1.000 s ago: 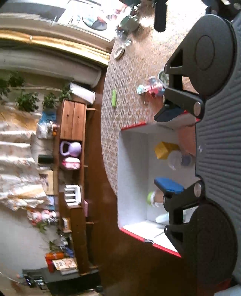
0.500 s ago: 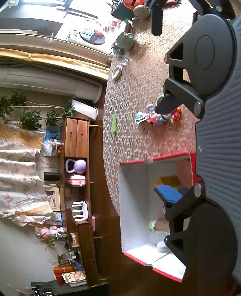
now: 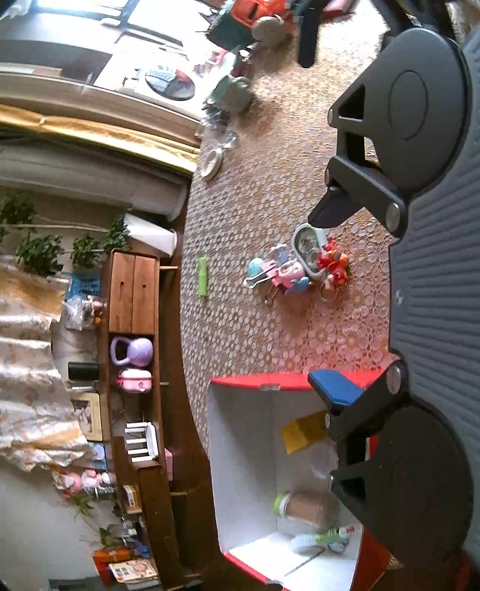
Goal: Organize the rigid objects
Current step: 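Withdraw both tools from the box toward the figures on the table, then grasp the red dragon figure with the left tool while the right tool grasps the pink pig figure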
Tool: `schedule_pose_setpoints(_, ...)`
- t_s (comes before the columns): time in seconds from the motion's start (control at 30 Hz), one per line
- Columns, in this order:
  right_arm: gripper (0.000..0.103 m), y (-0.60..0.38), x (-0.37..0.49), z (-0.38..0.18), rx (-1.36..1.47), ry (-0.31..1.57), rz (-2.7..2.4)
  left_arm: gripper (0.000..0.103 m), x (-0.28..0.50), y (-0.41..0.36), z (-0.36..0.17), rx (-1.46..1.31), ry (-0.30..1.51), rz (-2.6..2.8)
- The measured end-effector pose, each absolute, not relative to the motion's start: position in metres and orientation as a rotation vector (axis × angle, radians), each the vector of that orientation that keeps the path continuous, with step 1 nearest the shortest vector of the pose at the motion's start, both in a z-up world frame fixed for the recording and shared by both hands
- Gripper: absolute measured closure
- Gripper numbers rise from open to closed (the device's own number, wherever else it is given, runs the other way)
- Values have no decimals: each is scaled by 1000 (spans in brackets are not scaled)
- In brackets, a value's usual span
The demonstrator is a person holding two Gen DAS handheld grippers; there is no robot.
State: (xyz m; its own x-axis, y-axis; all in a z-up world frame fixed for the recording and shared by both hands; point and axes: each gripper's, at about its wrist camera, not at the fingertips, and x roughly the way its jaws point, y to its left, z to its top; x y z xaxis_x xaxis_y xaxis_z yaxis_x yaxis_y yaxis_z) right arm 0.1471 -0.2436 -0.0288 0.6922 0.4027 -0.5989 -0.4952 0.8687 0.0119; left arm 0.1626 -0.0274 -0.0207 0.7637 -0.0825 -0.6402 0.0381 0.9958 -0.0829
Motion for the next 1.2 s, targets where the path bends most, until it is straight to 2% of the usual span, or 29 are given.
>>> schedule_pose_setpoints(0.43,0,-266,221,-60,-136,722,467,19,185,-77,-79,-18,711,-79)
schedule_pose_setpoints(0.93,1,-210,287,-82,-171,779,592,19,225,-83,-127,-4,738,-37)
schedule_pose_setpoints(1.2,5,-175,312,-101,-222,834,660,19,240,-86,-137,-2,729,-66)
